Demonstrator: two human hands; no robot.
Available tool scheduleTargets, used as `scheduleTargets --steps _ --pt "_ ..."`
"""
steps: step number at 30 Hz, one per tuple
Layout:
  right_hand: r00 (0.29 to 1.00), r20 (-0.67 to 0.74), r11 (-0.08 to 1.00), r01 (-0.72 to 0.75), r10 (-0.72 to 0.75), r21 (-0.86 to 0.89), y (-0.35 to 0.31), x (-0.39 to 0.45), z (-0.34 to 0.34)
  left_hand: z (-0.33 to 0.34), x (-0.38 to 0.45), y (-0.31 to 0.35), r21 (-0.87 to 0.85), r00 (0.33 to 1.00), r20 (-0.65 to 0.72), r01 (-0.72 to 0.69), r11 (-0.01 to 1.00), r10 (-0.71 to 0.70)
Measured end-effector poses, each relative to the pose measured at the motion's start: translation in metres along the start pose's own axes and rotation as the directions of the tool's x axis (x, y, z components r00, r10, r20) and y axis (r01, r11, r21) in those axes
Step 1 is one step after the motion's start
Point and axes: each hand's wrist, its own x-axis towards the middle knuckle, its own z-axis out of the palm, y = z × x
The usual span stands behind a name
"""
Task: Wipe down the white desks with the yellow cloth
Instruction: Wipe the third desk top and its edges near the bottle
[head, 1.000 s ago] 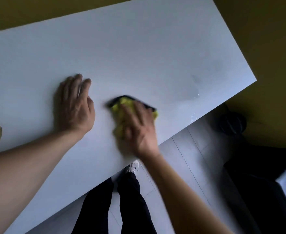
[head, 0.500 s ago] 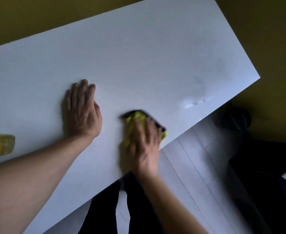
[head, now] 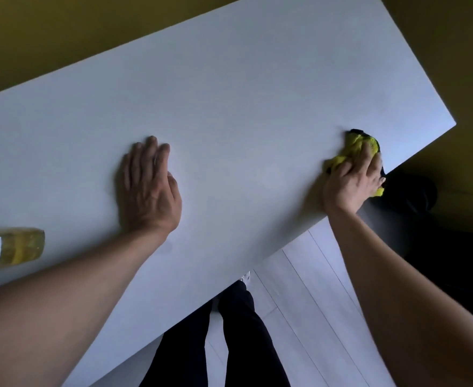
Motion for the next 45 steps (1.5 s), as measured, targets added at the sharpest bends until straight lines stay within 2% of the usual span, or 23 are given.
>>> scheduleTargets --steps 2,4,7,10,12,13,14,16,18,20,22,24,25,27,30,32,34,35,36,39,42,44,45 --pt "0.997 0.032 0.997 0.074 -0.074 -0.015 -0.007 -0.033 0.001 0.000 0.000 0.001 0.001 1.000 -0.001 -0.003 1.000 0.003" --pt "0.951 0.126 0.959 0.281 -0.282 0.029 -0.015 -0.089 0.003 0.000 0.000 0.001 -0.008 1.000 -0.010 0.001 1.000 -0.001" --pt "0.759 0.311 0.820 0.536 -0.572 0.202 -0.050 -0.182 0.004 0.001 0.000 0.001 -0.016 0.999 -0.033 0.000 1.000 0.000" --pt "0.561 0.372 0.668 0.682 -0.740 0.299 -0.091 -0.211 0.017 0.005 0.001 -0.002 -0.049 0.997 -0.076 0.031 0.998 -0.035" --pt "0.476 0.361 0.586 0.745 -0.801 0.318 -0.102 -0.188 0.031 0.007 0.001 -0.003 -0.061 0.995 -0.084 0.042 0.997 -0.047" --pt "0.473 0.337 0.571 0.757 -0.815 0.317 -0.105 -0.168 0.037 0.006 0.001 -0.003 -0.058 0.996 -0.074 0.036 0.998 -0.041" --pt "0.501 0.308 0.583 0.753 -0.809 0.306 -0.104 -0.143 0.043 0.006 0.001 -0.004 -0.048 0.998 -0.057 0.036 0.998 -0.039" --pt "0.634 0.233 0.675 0.697 -0.737 0.239 -0.100 -0.085 0.053 0.004 0.001 -0.003 -0.029 0.999 -0.027 0.045 0.999 -0.046" --pt "0.783 0.190 0.805 0.581 -0.592 0.119 -0.094 -0.025 0.056 0.003 0.002 0.000 -0.018 0.998 -0.012 0.058 0.998 -0.058" --pt "0.883 0.196 0.903 0.427 -0.427 0.042 -0.093 0.010 0.057 0.003 0.003 0.000 -0.005 0.998 -0.010 0.062 0.998 -0.062" --pt "0.931 0.181 0.948 0.319 -0.315 0.011 -0.101 0.008 0.060 0.003 0.003 0.001 -0.005 0.998 -0.008 0.066 0.998 -0.066" --pt "0.922 0.169 0.935 0.354 -0.349 0.004 -0.111 -0.018 0.061 0.002 0.002 0.001 -0.015 0.998 -0.009 0.060 0.998 -0.060" --pt "0.884 0.184 0.901 0.432 -0.429 0.026 -0.116 -0.037 0.062 0.001 0.002 0.002 -0.015 0.998 -0.015 0.054 0.998 -0.054" --pt "0.762 0.238 0.796 0.594 -0.602 0.115 -0.128 -0.088 0.066 0.001 0.004 0.002 -0.024 0.998 -0.028 0.047 0.999 -0.048" --pt "0.571 0.304 0.642 0.727 -0.762 0.243 -0.153 -0.154 0.065 0.002 0.002 0.000 -0.029 0.998 -0.040 0.050 0.998 -0.051" --pt "0.463 0.344 0.562 0.773 -0.817 0.295 -0.158 -0.157 0.063 0.001 0.003 -0.001 -0.004 0.999 -0.030 0.043 0.999 -0.043" --pt "0.363 0.324 0.462 0.826 -0.874 0.322 -0.152 -0.130 0.066 0.000 0.003 0.000 0.014 0.998 -0.004 0.055 0.998 -0.055" --pt "0.365 0.307 0.456 0.832 -0.879 0.317 -0.148 -0.110 0.069 -0.001 0.003 0.001 0.027 0.998 0.000 0.067 0.997 -0.067" --pt "0.411 0.285 0.487 0.821 -0.866 0.297 -0.145 -0.088 0.074 -0.002 0.003 0.002 0.042 0.997 0.007 0.075 0.996 -0.075" --pt "0.668 0.197 0.695 0.702 -0.718 0.154 -0.145 -0.018 0.086 -0.002 0.004 0.004 0.062 0.994 0.026 0.103 0.993 -0.104" --pt "0.839 0.193 0.860 0.506 -0.508 0.066 -0.159 0.013 0.096 0.001 0.006 0.005 0.078 0.981 -0.008 0.193 0.978 -0.193" --pt "0.880 0.158 0.894 0.447 -0.448 0.047 -0.170 0.001 0.100 0.002 0.007 0.006 0.085 0.975 -0.017 0.224 0.971 -0.223" --pt "0.859 0.148 0.872 0.486 -0.489 0.060 -0.174 -0.011 0.101 0.002 0.007 0.007 0.095 0.974 -0.014 0.226 0.970 -0.226"
